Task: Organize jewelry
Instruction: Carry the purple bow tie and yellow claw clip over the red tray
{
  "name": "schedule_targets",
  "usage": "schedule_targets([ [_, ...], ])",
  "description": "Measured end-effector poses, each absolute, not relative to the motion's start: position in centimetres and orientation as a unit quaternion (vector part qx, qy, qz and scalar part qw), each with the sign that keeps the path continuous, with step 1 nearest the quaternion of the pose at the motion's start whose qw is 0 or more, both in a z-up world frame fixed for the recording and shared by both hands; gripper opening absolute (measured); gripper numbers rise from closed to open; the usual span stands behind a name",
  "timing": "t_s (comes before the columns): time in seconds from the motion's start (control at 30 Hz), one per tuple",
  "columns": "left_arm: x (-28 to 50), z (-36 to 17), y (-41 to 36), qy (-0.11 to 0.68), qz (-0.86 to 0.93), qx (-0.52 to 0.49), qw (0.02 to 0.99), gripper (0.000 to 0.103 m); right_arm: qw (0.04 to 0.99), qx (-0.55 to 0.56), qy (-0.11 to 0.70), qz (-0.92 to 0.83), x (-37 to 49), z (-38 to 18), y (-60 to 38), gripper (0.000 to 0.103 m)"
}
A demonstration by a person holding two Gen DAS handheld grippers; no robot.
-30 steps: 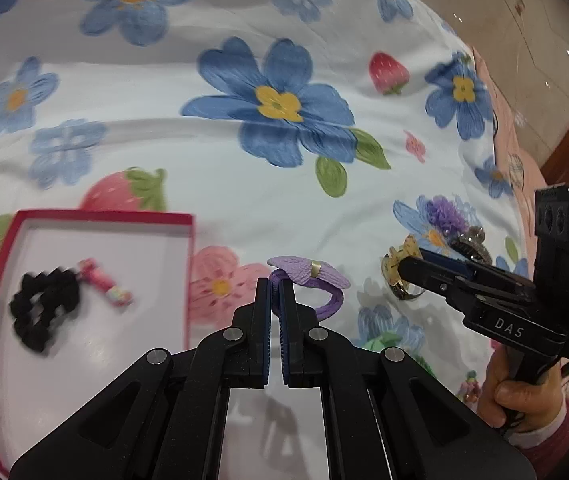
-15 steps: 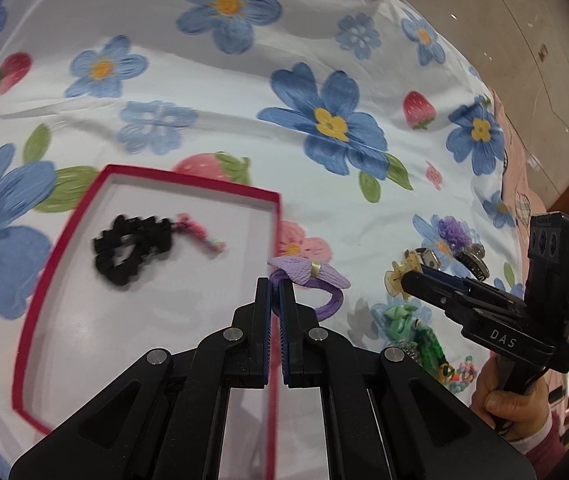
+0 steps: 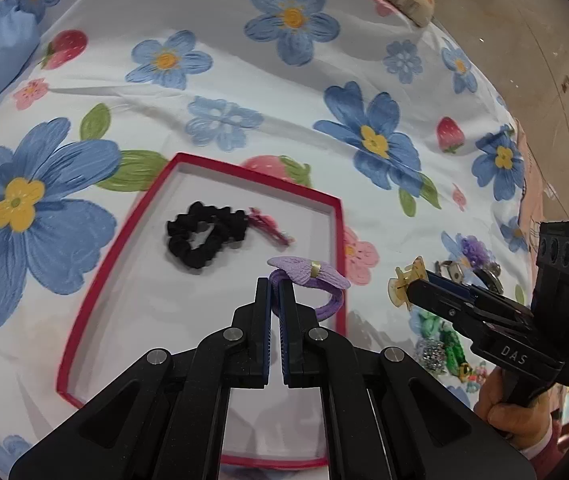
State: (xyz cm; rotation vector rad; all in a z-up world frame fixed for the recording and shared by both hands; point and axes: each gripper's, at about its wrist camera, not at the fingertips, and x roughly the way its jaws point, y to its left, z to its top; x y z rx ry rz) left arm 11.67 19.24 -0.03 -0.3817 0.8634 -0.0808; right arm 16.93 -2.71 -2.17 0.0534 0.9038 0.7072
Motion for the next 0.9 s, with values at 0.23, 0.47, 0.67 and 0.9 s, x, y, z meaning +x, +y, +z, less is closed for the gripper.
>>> schedule_targets([
  [0.23, 11.7, -1.1, 21.7, 0.418, -0.018, -0.197, 0.887, 0.003, 0.831, 0.014, 0.428, 0.354, 17.0, -2.4, 0.5, 0.036],
  [0.47, 12.8, -4.1, 24.3, 0.438, 0.012, -0.215, 0.873, 0.003, 0.819, -0.006, 0.443, 0.365, 18.1, -4.1, 3.9, 0.036],
  [0.67, 14.1, -6.1, 25.3, 0.451, 0.026, -0.222, 0.864, 0.003, 0.811, -0.046, 0.458, 0.36, 19.2, -6.3, 6.7, 0.036],
  [0.9, 15.1, -7.5, 25.5, 0.469, 0.037, -0.22, 0.855, 0.003, 0.809, -0.089, 0.465, 0.347, 19.7, -8.3, 8.3, 0.036],
])
